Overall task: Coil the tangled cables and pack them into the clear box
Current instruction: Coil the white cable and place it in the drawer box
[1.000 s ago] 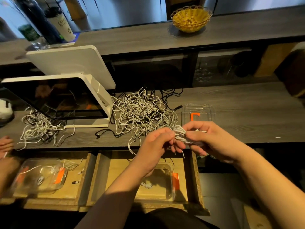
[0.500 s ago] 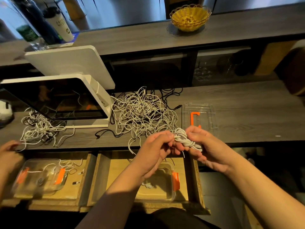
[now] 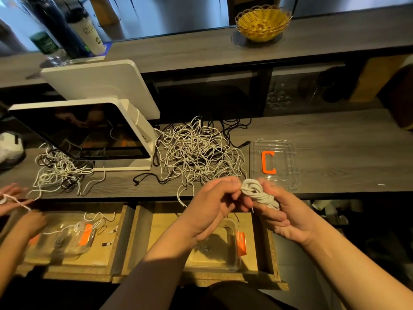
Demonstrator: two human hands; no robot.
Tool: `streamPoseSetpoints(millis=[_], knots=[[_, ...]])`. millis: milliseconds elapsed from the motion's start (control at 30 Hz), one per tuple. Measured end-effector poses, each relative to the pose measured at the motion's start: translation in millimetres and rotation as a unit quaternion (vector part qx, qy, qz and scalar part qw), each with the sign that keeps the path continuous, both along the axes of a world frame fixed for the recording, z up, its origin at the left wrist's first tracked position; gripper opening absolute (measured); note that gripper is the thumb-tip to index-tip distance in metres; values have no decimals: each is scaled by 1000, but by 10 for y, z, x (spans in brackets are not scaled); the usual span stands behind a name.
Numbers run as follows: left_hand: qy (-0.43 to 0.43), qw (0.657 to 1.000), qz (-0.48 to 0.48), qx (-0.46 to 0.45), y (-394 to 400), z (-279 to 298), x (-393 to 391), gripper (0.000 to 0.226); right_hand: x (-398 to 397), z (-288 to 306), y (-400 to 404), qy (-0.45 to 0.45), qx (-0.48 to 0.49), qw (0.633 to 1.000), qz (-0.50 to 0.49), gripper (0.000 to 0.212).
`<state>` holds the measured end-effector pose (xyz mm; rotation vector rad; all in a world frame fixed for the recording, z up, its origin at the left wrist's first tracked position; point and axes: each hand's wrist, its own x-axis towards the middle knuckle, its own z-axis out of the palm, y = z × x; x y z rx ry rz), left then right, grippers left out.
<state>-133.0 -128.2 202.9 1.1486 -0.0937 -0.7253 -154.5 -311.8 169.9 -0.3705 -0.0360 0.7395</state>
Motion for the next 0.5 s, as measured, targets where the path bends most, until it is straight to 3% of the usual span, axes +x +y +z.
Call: streamPoseSetpoints(millis=[100,167,367,500], knots=[[-82,986,2,142,153,-61,120,23,-6,143,20,-18,-246,968,-42,16],[-102,976,-14,193,211,-129,141,11,-10,143,32,-49,-347,935,-50,20],[-107,971,35,211,350,-369,29,11,-13,-45,245,-83,-436,895,-48,31],[-35,962,118,242,530,-649,-99,13,-17,-288,434,-48,-478,873,-83,25]])
